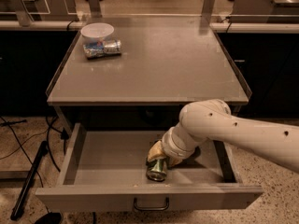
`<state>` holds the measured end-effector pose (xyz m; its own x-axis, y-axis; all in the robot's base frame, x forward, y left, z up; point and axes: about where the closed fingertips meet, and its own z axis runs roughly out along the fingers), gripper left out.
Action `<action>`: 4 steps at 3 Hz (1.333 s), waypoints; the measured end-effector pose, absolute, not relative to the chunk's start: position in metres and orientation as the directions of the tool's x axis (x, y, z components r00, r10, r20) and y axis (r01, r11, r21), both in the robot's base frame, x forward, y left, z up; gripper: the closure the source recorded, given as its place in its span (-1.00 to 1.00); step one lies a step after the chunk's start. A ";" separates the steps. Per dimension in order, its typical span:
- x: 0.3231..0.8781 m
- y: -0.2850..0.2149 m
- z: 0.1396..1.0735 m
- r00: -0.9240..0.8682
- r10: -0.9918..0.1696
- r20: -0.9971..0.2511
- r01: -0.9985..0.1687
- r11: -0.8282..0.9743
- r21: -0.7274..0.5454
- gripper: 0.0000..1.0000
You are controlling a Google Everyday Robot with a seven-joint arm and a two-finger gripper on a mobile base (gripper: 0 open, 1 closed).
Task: Place green can into top drawer
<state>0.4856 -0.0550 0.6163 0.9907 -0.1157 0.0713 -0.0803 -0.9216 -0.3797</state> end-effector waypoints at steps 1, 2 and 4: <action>0.487 -0.058 0.608 0.990 -0.121 0.072 -0.085 -0.924 -0.373 1.00; 0.487 -0.058 0.608 0.990 -0.121 0.072 -0.085 -0.924 -0.373 0.64; 0.487 -0.058 0.609 0.990 -0.121 0.075 -0.085 -0.926 -0.369 -0.44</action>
Offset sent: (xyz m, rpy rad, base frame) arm 0.0015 -0.0027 -0.0072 -0.0063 0.0000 -0.0046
